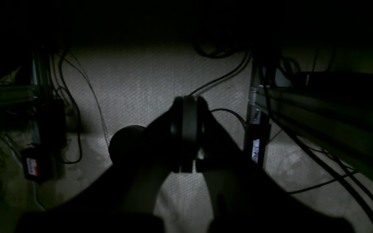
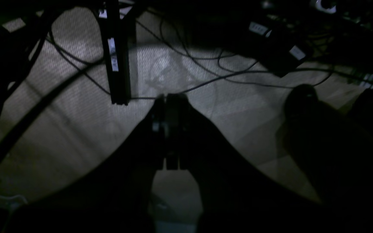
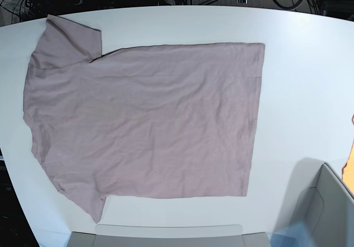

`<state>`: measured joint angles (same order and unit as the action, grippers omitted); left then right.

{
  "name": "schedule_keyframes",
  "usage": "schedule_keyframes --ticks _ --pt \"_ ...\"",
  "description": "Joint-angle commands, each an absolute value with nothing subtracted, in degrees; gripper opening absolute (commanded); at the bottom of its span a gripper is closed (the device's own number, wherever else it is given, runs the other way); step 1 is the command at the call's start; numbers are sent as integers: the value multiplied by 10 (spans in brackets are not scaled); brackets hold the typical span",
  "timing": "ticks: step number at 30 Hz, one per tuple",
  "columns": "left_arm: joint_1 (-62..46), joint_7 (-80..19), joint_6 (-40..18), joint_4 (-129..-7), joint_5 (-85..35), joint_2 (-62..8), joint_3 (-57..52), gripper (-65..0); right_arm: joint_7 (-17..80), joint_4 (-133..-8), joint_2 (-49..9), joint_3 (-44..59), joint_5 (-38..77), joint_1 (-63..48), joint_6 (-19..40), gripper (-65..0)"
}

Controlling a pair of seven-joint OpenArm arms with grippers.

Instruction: Fold the T-shirt properly

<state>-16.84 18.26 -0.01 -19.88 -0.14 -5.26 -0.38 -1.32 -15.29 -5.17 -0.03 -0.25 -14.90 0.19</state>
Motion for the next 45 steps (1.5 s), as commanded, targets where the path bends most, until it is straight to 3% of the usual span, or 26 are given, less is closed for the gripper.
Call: schedule_keyframes --ticks 1,35,45 --pt "-174 194 1 -202 -4 -55 -5 -647 -15 -154 -56 -1 -4 -152 4 -649" --pt "-213 194 1 -234 -4 -66 -5 -648 -15 -157 -76 -1 -4 -171 4 -649" --pt "-305 189 1 -357 -4 -82 -5 -648 -11 -309 -104 -1 -2 -269 4 -649"
